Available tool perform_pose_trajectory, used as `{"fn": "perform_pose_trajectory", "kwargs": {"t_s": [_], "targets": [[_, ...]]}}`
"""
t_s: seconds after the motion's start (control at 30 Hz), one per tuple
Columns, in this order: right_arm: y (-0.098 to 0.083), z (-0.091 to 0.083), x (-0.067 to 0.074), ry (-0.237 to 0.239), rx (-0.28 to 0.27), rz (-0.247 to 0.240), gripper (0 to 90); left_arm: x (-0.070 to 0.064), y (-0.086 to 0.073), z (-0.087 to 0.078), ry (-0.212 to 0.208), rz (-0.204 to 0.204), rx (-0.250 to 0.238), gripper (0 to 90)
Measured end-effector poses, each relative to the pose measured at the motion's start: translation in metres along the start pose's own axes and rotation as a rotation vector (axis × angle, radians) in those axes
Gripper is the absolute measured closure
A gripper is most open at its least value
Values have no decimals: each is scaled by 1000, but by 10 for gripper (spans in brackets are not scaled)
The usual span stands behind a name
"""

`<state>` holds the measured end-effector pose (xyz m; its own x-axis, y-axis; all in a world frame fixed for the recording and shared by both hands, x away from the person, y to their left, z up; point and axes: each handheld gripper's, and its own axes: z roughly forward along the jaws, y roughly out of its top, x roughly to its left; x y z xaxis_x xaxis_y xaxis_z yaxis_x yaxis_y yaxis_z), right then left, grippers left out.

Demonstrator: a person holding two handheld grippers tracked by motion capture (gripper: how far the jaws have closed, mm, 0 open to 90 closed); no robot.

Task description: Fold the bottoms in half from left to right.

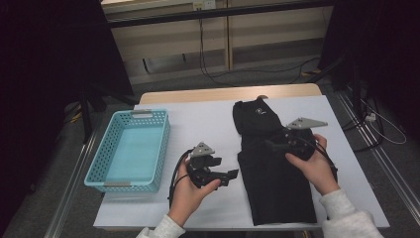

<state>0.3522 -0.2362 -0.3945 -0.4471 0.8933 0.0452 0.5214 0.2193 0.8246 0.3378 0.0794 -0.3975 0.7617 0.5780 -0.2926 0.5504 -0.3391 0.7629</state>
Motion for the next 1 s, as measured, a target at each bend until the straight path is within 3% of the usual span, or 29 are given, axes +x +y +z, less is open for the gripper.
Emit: {"fn": "perform_pose_trajectory", "kwargs": {"t_s": [0.07,0.17,0.33,0.4,0.8,0.93,1.0], "targets": [[-14,-5,3,6,11,5,234,6,-6,-3,9,4,7,234],[-30,-11,11,-9,38,-29,234,12,-13,-7,18,5,7,230],[-41,-13,17,3,60,-27,232,16,-25,-8,14,-1,-16,223],[-45,-14,17,-1,61,-17,225,18,-28,-6,18,16,22,216],[-50,-2,30,19,79,-11,203,21,-32,-10,37,33,28,205],[-47,1,38,2,84,-60,200,23,-32,-13,45,26,22,204],[-45,2,36,3,80,-56,201,23,-33,-14,49,25,25,204]]}}
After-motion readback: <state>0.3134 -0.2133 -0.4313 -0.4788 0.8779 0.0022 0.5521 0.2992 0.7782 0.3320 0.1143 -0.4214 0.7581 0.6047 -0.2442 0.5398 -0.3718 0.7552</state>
